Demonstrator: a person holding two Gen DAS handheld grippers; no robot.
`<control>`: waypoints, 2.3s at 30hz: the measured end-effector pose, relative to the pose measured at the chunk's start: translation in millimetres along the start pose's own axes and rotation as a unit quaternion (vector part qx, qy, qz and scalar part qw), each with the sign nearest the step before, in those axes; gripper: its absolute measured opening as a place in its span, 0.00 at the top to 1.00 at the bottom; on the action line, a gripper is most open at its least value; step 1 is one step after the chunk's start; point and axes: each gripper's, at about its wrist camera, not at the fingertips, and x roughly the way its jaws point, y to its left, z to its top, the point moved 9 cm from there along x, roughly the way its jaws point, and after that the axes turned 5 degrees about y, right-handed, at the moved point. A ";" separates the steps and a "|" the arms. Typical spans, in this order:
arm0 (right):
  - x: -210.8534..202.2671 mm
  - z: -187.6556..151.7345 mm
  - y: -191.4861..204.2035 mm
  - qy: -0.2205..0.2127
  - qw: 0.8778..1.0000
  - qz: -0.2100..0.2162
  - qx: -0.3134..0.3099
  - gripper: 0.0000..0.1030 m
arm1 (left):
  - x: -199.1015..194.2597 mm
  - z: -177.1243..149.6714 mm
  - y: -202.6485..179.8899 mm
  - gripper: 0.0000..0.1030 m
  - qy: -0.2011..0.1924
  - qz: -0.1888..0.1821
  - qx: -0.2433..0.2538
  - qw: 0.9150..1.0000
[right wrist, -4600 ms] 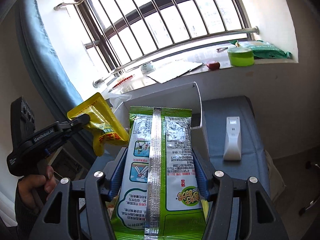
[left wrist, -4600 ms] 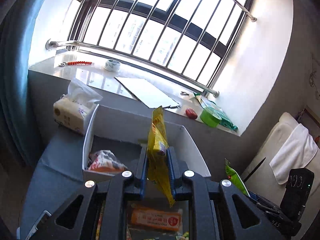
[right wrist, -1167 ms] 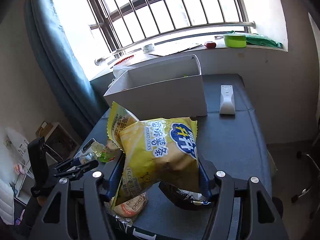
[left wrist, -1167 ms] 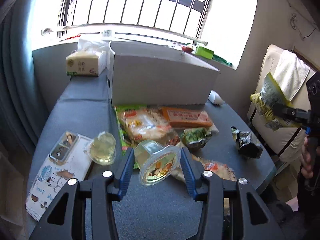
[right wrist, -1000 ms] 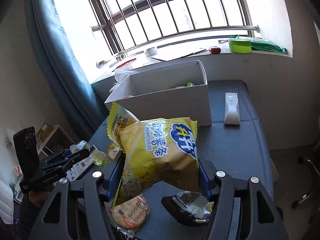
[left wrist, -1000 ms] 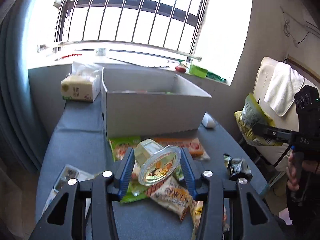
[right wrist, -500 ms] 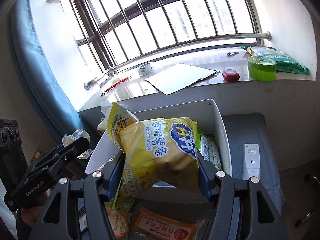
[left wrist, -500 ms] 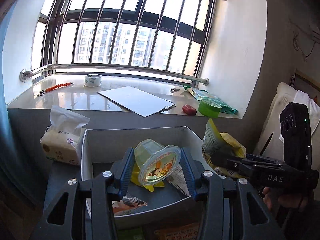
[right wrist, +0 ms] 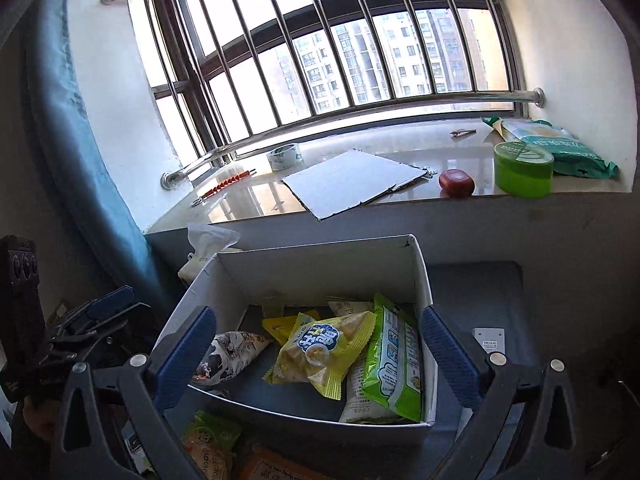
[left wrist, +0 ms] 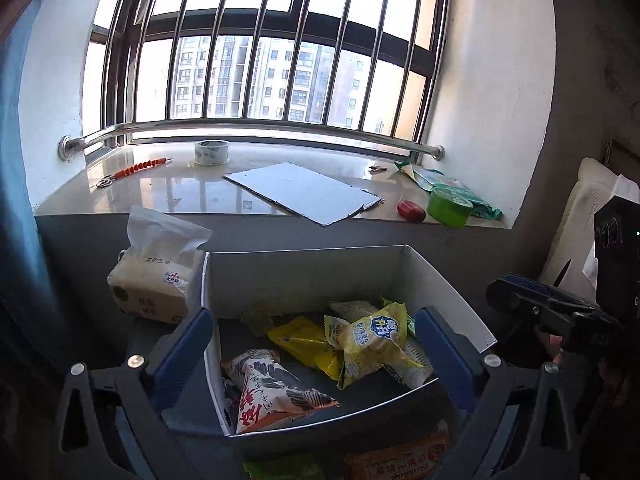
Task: Organize snacks
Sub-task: 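Release the jelly cup and chips bag into the box with both grippers, then grasp the dark silver chips bag with the right gripper while the left grasps the clear drink cup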
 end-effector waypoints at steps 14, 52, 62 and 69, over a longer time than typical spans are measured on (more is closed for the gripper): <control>-129.7 -93.5 41.1 -0.031 0.997 0.052 -0.051 0.00 | -143.8 -84.4 -42.1 0.00 -0.073 -0.048 0.028 0.996; -54.9 -256.7 -31.9 0.159 0.983 -0.011 -0.091 0.16 | -123.9 -239.1 -0.4 0.00 0.066 -0.003 -0.051 0.996; -85.1 -248.1 -22.3 0.118 0.992 0.012 -0.046 0.49 | -86.4 -237.8 24.6 0.00 0.096 0.031 0.001 0.995; -117.5 -239.2 -3.7 0.079 0.996 0.029 -0.031 0.49 | -45.4 -227.5 52.2 0.02 0.136 0.063 0.041 0.988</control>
